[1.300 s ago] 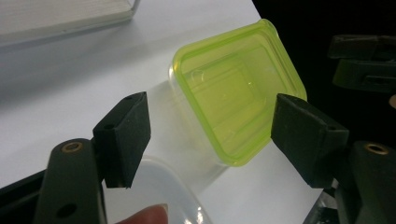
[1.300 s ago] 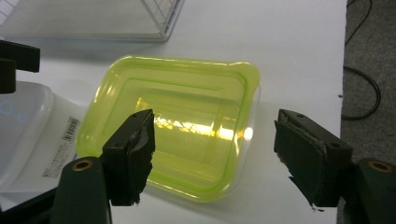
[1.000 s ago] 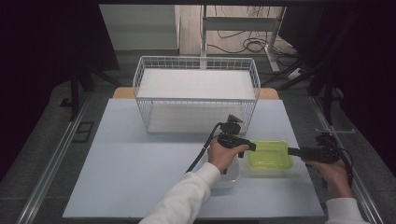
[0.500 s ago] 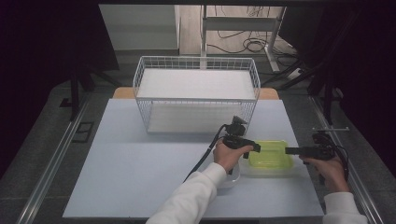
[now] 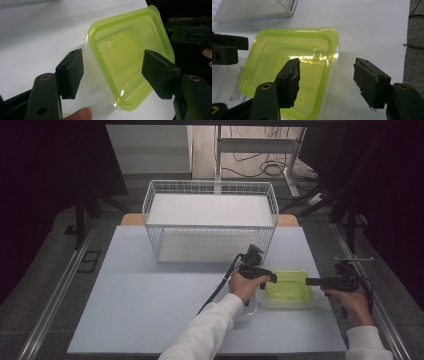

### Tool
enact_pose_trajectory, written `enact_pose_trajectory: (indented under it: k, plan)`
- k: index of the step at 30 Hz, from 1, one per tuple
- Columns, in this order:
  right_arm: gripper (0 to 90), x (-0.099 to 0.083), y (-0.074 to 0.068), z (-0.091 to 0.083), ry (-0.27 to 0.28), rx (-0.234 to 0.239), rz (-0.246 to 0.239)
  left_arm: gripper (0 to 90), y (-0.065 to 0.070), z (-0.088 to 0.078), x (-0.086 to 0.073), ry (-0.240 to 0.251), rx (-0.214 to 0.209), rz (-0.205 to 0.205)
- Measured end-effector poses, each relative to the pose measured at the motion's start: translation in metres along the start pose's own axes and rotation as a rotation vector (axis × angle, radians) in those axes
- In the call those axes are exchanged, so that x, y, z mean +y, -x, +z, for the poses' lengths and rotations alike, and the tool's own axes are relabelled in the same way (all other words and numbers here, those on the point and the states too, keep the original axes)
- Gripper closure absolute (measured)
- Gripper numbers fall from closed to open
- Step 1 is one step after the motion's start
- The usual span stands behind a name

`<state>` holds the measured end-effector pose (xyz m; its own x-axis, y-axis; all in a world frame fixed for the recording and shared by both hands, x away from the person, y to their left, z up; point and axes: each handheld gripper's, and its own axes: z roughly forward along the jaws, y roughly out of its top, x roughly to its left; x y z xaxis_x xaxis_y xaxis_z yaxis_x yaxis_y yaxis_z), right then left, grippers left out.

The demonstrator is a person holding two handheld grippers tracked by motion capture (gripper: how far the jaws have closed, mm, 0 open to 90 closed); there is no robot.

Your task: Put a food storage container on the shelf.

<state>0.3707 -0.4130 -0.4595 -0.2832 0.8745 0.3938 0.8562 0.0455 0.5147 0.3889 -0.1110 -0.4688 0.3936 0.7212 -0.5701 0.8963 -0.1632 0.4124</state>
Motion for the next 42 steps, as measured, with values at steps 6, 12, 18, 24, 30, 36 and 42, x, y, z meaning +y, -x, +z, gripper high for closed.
enact_pose_trajectory:
  k: [6, 12, 18, 24, 30, 36, 42]
  plan:
    - [39.3, 0.0, 0.004, 0.003, -0.001, 0.01, 0.008, 35.4, 0.0, 0.004, 0.0, -0.009, 0.001, -0.003]
    - [42.0, 0.0, 0.007, 0.006, -0.005, 0.031, 0.016, 38.9, -0.001, 0.006, 0.0, -0.019, -0.003, -0.019]
    - [45.3, -0.001, 0.01, 0.01, -0.013, 0.046, 0.038, 42.0, -0.001, 0.009, 0.0, -0.027, -0.006, -0.04]
    - [49.6, -0.002, 0.014, 0.015, -0.029, 0.077, 0.077, 46.5, -0.001, 0.01, 0.0, -0.045, 0.005, -0.036]
    - [59.3, -0.003, 0.017, 0.018, -0.034, 0.15, 0.124, 54.1, -0.001, 0.012, -0.001, -0.06, 0.002, -0.04]
    - [64.6, -0.004, 0.021, 0.016, -0.03, 0.182, 0.174, 60.2, 0.003, 0.012, -0.003, -0.051, 0.025, -0.03]
    - [74.4, -0.004, 0.022, 0.011, -0.02, 0.184, 0.18, 69.5, 0.003, 0.01, -0.003, -0.031, 0.039, -0.033]
